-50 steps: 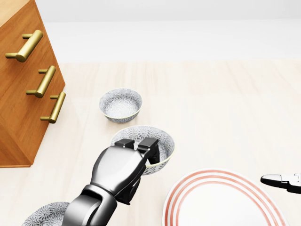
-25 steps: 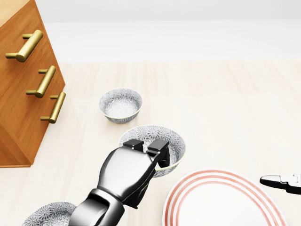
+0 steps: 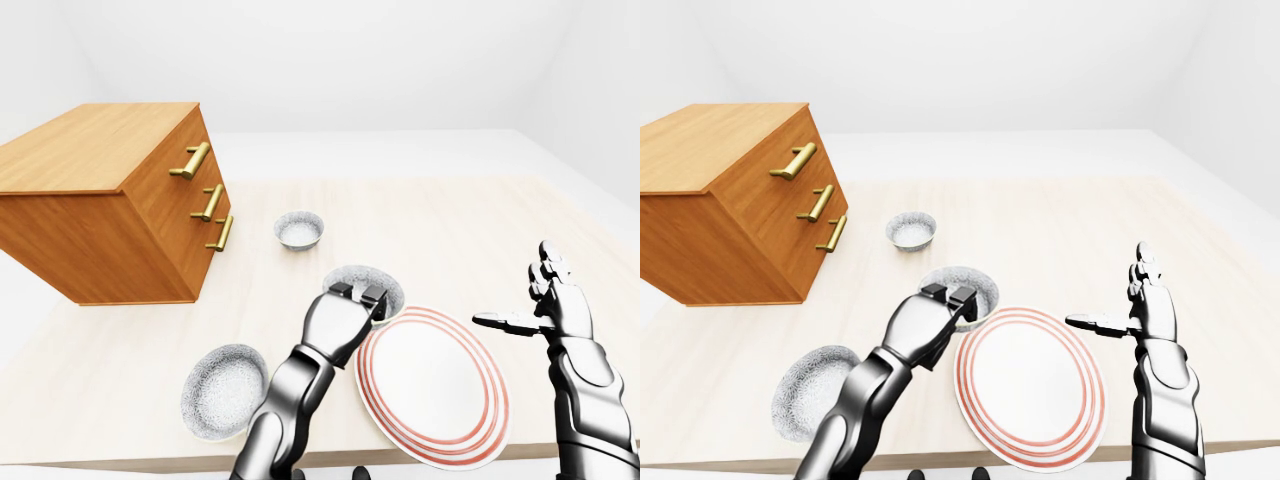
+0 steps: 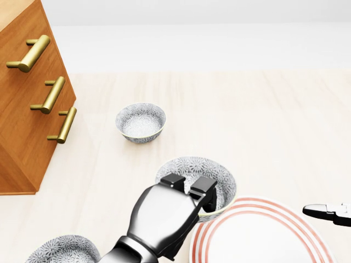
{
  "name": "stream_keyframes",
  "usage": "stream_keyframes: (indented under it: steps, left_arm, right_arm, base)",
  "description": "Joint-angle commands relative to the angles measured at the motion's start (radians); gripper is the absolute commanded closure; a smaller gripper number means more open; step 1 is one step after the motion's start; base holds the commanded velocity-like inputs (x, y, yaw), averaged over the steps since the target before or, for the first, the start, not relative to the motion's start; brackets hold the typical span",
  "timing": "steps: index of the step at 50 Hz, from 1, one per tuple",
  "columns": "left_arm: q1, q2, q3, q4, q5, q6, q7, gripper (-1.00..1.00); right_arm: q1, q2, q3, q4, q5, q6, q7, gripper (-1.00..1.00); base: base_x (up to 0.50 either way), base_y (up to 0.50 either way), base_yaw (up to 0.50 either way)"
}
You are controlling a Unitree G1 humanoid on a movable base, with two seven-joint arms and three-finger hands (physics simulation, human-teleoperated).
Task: Put the bowl in the middle on the plate.
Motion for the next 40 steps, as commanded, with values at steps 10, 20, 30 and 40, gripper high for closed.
stream_keyframes:
  steps: [10, 20, 30, 40]
  left_arm:
    - [0.041, 0.004, -0.063, 0.011, -0.036, 0.005, 0.063, 1.0]
    - [0.054, 0.003, -0.095, -0.002, -0.029, 0.019, 0.06, 1.0]
    - [0.062, 0.004, -0.121, 0.005, -0.031, 0.023, 0.071, 1.0]
    - [0.066, -0.002, -0.146, 0.019, -0.023, 0.024, 0.079, 1.0]
  right_arm:
    - [0.003, 0.001, 0.001, -0.006, -0.004, 0.0, 0.002, -1.0]
    - [0.002, 0.001, 0.002, -0.002, -0.005, 0.0, 0.002, -1.0]
    - [-0.004, -0.002, 0.007, 0.021, -0.007, 0.0, -0.001, -1.0]
    - [0.001, 0.0, 0.004, 0.002, -0.007, 0.0, 0.003, -1.0]
  base:
    - [0.0, 0.0, 0.0]
    - [0.0, 0.0, 0.0]
    - [0.0, 0.0, 0.0]
    - [0.0, 0.0, 0.0]
